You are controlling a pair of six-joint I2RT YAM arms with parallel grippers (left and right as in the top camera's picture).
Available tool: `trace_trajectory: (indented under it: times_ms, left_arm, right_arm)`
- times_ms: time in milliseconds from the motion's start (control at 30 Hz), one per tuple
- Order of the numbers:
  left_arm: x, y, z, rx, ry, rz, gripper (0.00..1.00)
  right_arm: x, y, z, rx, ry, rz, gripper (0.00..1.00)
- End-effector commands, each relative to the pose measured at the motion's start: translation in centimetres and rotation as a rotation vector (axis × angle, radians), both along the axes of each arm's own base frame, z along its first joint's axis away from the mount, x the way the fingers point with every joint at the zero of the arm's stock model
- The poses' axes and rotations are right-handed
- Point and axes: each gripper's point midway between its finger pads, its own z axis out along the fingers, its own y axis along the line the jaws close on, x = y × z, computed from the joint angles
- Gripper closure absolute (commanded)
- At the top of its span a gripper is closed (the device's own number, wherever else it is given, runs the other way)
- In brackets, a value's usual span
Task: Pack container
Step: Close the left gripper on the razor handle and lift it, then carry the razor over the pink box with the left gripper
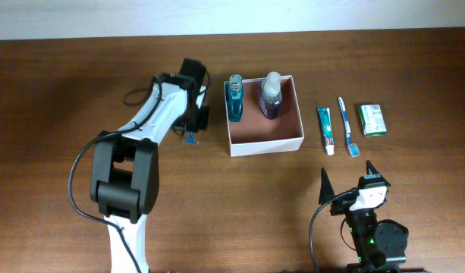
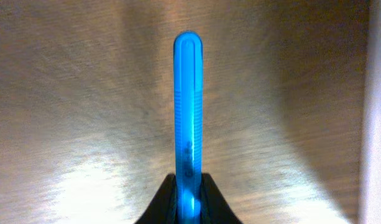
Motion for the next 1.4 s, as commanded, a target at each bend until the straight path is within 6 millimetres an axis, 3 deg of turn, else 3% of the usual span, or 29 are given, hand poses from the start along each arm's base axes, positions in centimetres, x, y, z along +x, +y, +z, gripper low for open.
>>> trace_trajectory:
  times_ms: [0,233,367,567,767,967,1133,1367]
  left_arm:
    - [2.5,-0.9,3.9,-0.035,-0.081,-0.002,0.94]
    - [5.2,-1.8,12.7,-0.079,-0.225,-0.003,0.98]
    - [5.7,-2.0,17.4,-0.102,-0.299,-0.005,0.98]
    - [4.7,-3.5,22.8,-0.135,-0.384,-0.040,0.98]
    - [2.7,-7.3,26.6,-0.179,-0.456,-0.124,0.98]
    - [-0.2,-12.6,27.8,-0.207,-0.476,-0.271,0.98]
    - [-2.7,-16.7,27.5,-0.166,-0.492,-0.524,0.97]
    - [-2.7,-18.3,26.0,-0.085,-0.503,-0.633,0.96]
  right_arm:
    - [0.0,-0.2,-0.2,0.005,-0.001,-0.010,0.01]
    - [0.0,-0.2,-0.1,0.005,-0.001,-0.010,0.01]
    - [0.0,-0.2,-0.2,0.005,-0.001,-0.010,0.01]
    - [0.0,-0.2,-0.2,0.005,-0.001,-0.010,0.01]
    - [0.0,-0.2,-0.2,0.005,-0.001,-0.010,0.01]
    - [0.0,-0.2,-0.2,0.005,-0.001,-0.010,0.01]
    - [0.0,-0.2,-0.1,0.005,-0.001,-0.010,0.01]
    - [0.0,-0.2,-0.2,0.005,-0.001,-0.010,0.02]
